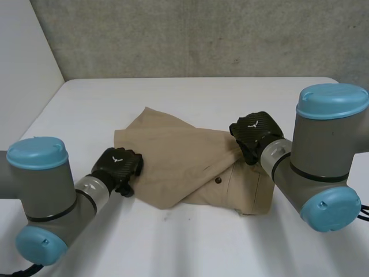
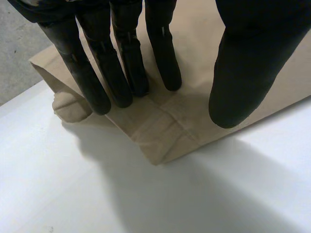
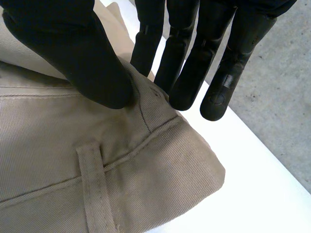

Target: Fold the shorts.

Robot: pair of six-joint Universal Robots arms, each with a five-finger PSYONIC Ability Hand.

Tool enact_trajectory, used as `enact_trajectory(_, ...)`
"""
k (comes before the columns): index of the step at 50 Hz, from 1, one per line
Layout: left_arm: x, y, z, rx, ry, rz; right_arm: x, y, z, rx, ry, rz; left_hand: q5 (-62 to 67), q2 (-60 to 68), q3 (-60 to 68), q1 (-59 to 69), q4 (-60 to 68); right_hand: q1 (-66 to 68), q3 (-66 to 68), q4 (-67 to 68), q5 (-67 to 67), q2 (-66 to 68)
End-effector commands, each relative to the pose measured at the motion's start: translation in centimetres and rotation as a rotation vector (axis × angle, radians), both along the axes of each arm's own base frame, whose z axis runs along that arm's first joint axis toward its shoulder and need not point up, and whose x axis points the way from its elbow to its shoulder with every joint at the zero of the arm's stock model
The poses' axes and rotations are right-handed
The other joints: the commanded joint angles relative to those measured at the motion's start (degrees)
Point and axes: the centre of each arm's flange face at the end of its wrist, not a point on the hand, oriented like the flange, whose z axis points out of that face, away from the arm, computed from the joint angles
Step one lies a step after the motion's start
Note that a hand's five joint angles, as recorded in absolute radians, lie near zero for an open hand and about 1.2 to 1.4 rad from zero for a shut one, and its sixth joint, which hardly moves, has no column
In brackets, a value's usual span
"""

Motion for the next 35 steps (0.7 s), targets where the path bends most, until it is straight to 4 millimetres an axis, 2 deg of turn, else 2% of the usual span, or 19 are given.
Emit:
enact_trajectory(1,-0.4,-1.3,-0.4,-0.013,0.0,0.008,0.1,0.2,-0.1,0.004,0.003,0.006,12.52,12.4,12.43,12.29,12.55,25.87,12.03,11.98,13.45,12.67)
enact_trajectory(14,-0.8,-1.9,-1.6,0.003,-0.008,0.001,-0.2,-0.1,-0.2,0.005,0.003,-0.003,19.07,18.96,18.99,18.85,19.11,25.87,12.03,11.98,13.45,12.67)
enact_trajectory(15,-0.8,-1.9,-1.7,0.007,-0.01,0.002,-0.1,-0.1,-0.2,0.003,0.002,-0.003,20.58,20.46,20.49,20.35,20.61,25.87,12.03,11.98,13.45,12.67)
enact_trajectory(17,-0.8,-2.0,-1.8,0.01,-0.011,0.001,-0.2,-0.2,-0.2,0.003,0.002,-0.005,35.49,35.37,35.41,35.26,35.52,25.87,12.03,11.98,13.45,12.67)
enact_trajectory(18,-0.8,-2.0,-1.7,0.011,-0.012,0.002,-0.2,-0.2,-0.1,0.0,0.002,-0.004,37.87,37.76,37.79,37.65,37.91,25.87,12.03,11.98,13.45,12.67)
enact_trajectory(22,-0.8,-2.2,-0.8,-0.013,-0.003,0.004,-0.2,-0.3,0.1,-0.006,0.007,-0.008,37.9,37.78,37.81,37.67,37.93,25.87,12.03,11.98,13.45,12.67)
enact_trajectory(23,-0.8,-2.3,-0.2,-0.027,0.004,0.006,-0.4,-0.4,0.3,-0.013,0.015,-0.01,37.9,37.78,37.81,37.67,37.93,25.87,12.03,11.98,13.45,12.67)
enact_trajectory(24,-0.7,-2.3,1.9,-0.069,0.031,0.012,-0.4,-0.5,0.3,-0.013,0.019,-0.011,37.9,37.78,37.81,37.67,37.93,25.87,12.03,11.98,13.45,12.67)
enact_trajectory(26,-0.4,-2.0,4.3,-0.11,0.051,0.015,-0.5,-0.5,0.8,-0.024,0.022,-0.01,37.9,37.78,37.81,37.67,37.93,25.87,12.03,11.98,13.45,12.67)
enact_trajectory(29,-0.1,-0.9,8.6,-0.174,0.083,0.01,-0.9,0.0,3.3,-0.066,0.035,-0.001,37.9,37.78,37.81,37.67,37.93,25.87,12.03,11.98,13.45,12.67)
enact_trajectory(30,0.0,-0.2,11.0,-0.219,0.103,0.006,-1.1,0.4,5.1,-0.099,0.041,0.006,37.9,37.78,37.81,37.67,37.93,25.87,12.03,11.98,13.45,12.67)
enact_trajectory(33,0.5,0.7,15.3,-0.304,0.148,0.01,-1.7,1.4,8.8,-0.173,0.032,0.011,37.9,37.78,37.81,37.67,37.93,25.87,12.03,11.98,13.45,12.67)
enact_trajectory(35,0.8,1.2,17.2,-0.34,0.17,0.013,-2.0,1.8,10.3,-0.203,0.02,0.01,37.9,37.78,37.81,37.67,37.93,25.87,12.03,11.98,13.45,12.67)
